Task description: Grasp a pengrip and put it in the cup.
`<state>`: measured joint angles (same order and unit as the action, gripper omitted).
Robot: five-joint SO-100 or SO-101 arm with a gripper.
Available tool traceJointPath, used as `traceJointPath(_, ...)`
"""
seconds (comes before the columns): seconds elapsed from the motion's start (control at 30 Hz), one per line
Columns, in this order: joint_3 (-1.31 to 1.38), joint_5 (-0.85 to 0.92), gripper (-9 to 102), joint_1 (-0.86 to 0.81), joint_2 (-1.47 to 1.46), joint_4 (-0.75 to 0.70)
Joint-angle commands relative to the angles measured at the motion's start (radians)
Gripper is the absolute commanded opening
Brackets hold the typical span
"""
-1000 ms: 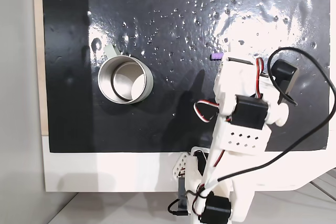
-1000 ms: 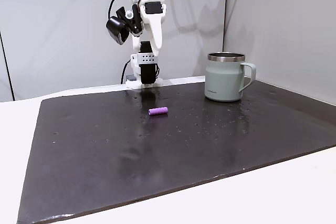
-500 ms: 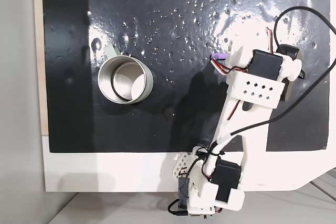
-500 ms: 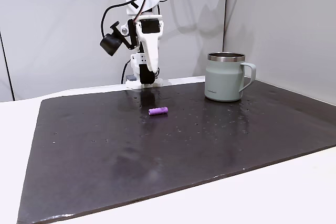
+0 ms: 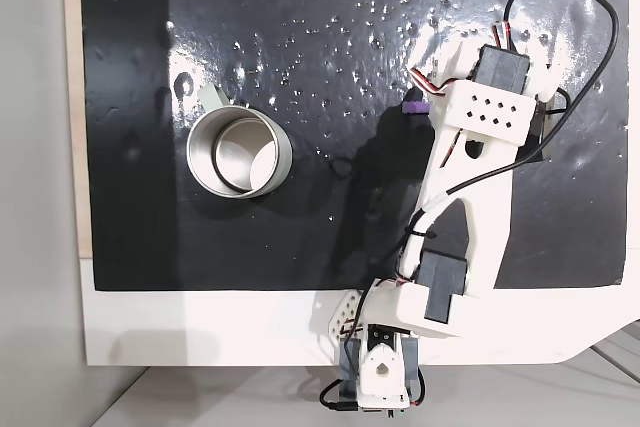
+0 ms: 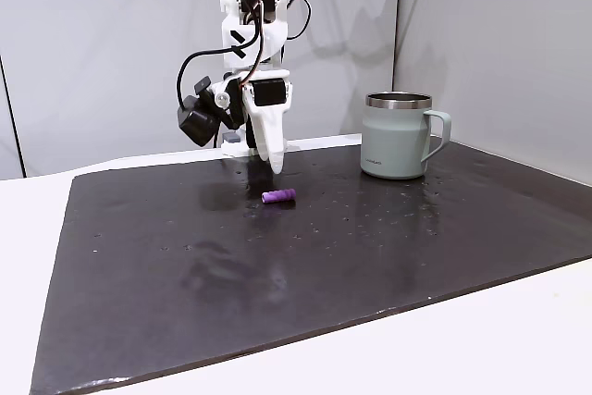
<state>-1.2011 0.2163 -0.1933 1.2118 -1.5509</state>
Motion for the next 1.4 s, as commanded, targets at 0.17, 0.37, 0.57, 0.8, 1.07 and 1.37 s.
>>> traceJointPath(0.17,0.060,0.026,27,-0.006,-0.077,0.067)
traceJointPath(0.37,0.035,0.026,26,0.011,-0.123,0.121)
traceJointPath(0.57,0.020,0.023,25,0.020,-0.150,0.164)
traceJointPath(0.8,-0.041,0.028,24,0.052,-0.153,0.218)
traceJointPath(1.07,-0.103,0.031,15,0.092,-0.156,0.255)
traceJointPath(1.37,-0.126,0.040,0,0.092,-0.153,0.267)
